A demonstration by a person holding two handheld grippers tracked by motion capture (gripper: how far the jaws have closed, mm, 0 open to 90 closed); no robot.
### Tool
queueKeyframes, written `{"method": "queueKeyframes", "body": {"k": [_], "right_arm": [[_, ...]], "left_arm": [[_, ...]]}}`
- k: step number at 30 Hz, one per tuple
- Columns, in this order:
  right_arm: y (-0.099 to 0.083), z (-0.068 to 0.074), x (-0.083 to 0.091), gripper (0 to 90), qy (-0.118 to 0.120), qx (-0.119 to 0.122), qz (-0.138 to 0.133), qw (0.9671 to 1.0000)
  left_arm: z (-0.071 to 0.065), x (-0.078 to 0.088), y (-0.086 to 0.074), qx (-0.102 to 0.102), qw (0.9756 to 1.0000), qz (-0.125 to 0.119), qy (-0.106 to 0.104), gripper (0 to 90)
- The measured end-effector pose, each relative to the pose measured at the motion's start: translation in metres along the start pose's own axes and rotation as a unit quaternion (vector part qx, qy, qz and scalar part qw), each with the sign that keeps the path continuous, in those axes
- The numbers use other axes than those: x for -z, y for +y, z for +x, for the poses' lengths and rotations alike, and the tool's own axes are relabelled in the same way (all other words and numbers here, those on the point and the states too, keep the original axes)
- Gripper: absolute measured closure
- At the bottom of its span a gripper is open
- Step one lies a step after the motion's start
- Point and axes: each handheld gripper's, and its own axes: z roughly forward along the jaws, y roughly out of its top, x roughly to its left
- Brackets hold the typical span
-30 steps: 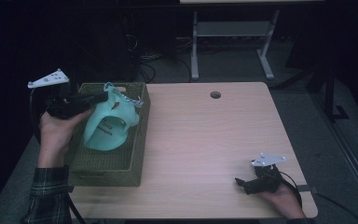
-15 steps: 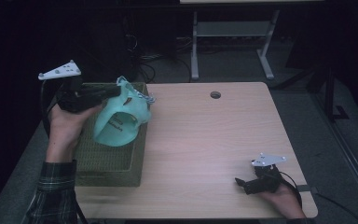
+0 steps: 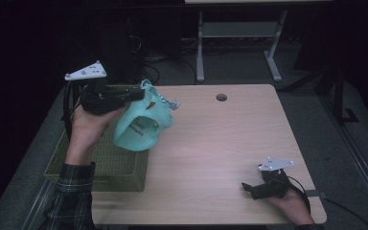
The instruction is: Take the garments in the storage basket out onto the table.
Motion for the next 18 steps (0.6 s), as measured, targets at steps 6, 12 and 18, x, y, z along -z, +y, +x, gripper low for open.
{"method": "queueKeyframes", "body": {"k": [6, 12, 18], "right_arm": [[0.000, 0.000, 0.000, 2.3, 0.001, 0.001, 0.000, 1.0000], [0.000, 0.000, 0.000, 2.3, 0.001, 0.000, 0.000, 1.0000], [0.000, 0.000, 0.000, 2.3, 0.001, 0.000, 0.000, 1.0000]], "left_arm": [[-0.008, -0.015, -0.001, -0.002, 0.9999, 0.004, -0.016, 87.9], [-0.018, -0.033, -0.005, -0.006, 0.9993, 0.010, -0.037, 87.9], [-0.022, -0.046, -0.011, -0.004, 0.9987, 0.014, -0.050, 87.9]]}}
